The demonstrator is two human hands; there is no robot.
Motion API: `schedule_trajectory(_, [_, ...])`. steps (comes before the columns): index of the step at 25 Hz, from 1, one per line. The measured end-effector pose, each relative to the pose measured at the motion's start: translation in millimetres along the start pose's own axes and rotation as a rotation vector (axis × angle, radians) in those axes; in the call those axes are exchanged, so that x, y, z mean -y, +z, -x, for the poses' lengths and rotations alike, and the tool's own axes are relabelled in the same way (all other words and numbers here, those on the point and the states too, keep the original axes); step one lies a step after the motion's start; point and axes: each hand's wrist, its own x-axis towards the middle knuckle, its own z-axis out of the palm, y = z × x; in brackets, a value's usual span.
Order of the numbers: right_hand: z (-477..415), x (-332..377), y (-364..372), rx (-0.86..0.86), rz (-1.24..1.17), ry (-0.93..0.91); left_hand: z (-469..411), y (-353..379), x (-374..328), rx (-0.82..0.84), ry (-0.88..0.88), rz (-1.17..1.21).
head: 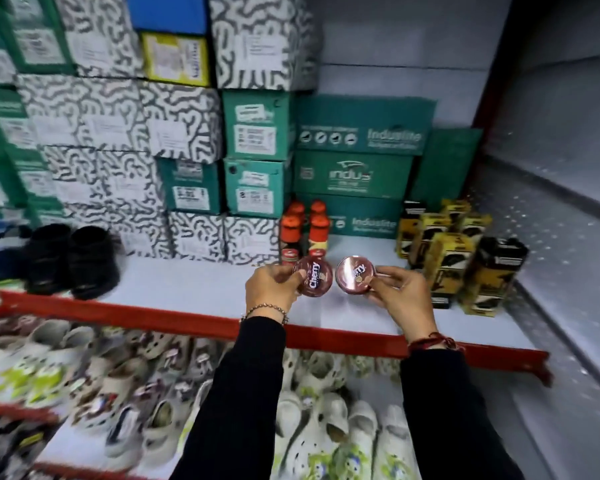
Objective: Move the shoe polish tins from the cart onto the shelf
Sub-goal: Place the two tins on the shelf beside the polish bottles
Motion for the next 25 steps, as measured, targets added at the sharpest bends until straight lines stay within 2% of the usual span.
schedule_trajectory(5, [-18.1,-22.4,-17.9,-0.092,0.031,0.144,-8.6,55.1,-0.1,0.01,0.013,-0.334])
schedule_trajectory(11, [-34.7,-29.2,-20.2,-0.168,0.211,0.177,-22.6,75.8,-3.4,-0.016,0.034,-0.502])
schedule_trajectory(19, [-34.1,-11.5,-17.8,-0.154,0.816,0.056,-19.4,88.6,-4.0,-0.011,0.035,-0.592])
schedule_trajectory(23, [-20.8,-1.1,-13.3,-0.174,0.883,0.004,-6.3,81.1,-7.9,-0.028,0.099,-0.594])
schedule_trajectory(25, [-14.4,8.2,-10.0,-0.166,0.847,-0.129,5.6,69.8,-13.3,-0.079,0.152,-0.584])
